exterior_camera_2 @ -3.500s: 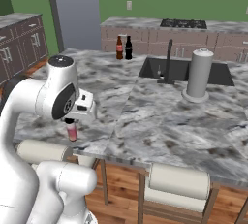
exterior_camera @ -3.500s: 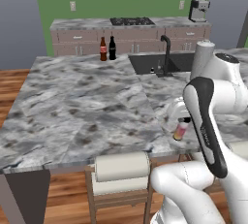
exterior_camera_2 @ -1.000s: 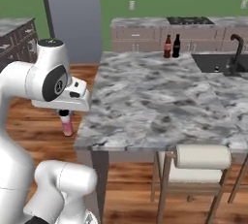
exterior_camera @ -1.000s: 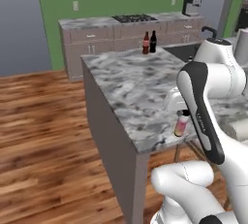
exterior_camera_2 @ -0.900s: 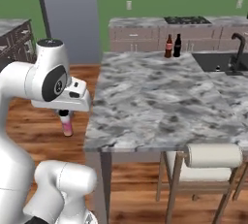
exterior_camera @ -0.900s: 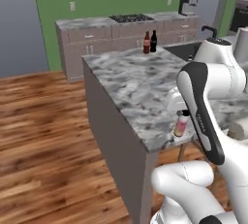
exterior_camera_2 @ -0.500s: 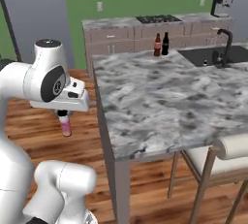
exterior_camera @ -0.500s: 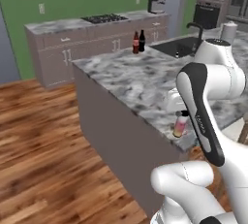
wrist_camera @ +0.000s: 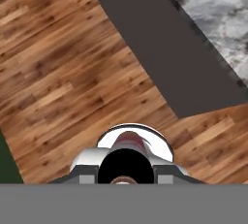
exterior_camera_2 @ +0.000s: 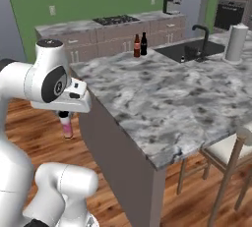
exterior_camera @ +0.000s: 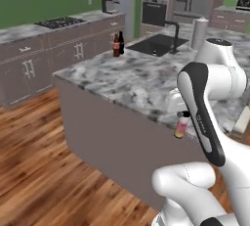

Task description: Place the large bottle from the dining counter next to the other large bottle outside the sink, and place the small bottle from the dining counter next to the other small bottle inside the sink.

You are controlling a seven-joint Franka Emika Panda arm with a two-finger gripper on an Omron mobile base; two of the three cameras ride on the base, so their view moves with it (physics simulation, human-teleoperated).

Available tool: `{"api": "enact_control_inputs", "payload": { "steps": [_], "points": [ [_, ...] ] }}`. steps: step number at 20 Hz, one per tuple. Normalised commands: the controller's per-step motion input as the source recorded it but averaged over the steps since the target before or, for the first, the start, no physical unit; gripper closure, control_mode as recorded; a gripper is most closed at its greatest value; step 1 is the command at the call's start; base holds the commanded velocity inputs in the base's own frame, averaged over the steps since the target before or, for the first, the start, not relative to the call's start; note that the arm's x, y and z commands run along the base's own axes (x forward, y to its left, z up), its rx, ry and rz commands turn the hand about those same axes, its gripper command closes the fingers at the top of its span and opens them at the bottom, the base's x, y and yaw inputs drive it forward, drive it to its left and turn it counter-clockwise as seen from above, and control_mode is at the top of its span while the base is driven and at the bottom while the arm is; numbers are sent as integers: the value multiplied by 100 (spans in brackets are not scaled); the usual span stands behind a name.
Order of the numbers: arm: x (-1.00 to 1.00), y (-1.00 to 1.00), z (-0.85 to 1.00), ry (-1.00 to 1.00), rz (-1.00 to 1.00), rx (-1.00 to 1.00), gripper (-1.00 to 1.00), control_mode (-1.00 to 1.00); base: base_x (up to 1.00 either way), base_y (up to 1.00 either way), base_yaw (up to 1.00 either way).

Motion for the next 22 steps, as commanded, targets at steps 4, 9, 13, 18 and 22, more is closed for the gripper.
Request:
{"api": "enact_control_inputs", "payload": {
  "steps": [4,9,13,18,22],
  "points": [
    [0,0,0,0,0,0,100,100,16,100,-46],
    [0,0,0,0,0,0,100,100,24,100,-45],
    [0,0,0,0,0,0,100,100,21,100,-43],
    [0,0,0,0,0,0,100,100,0,100,-34],
    [0,0,0,0,0,0,100,100,0,100,-24]
  ]
}}
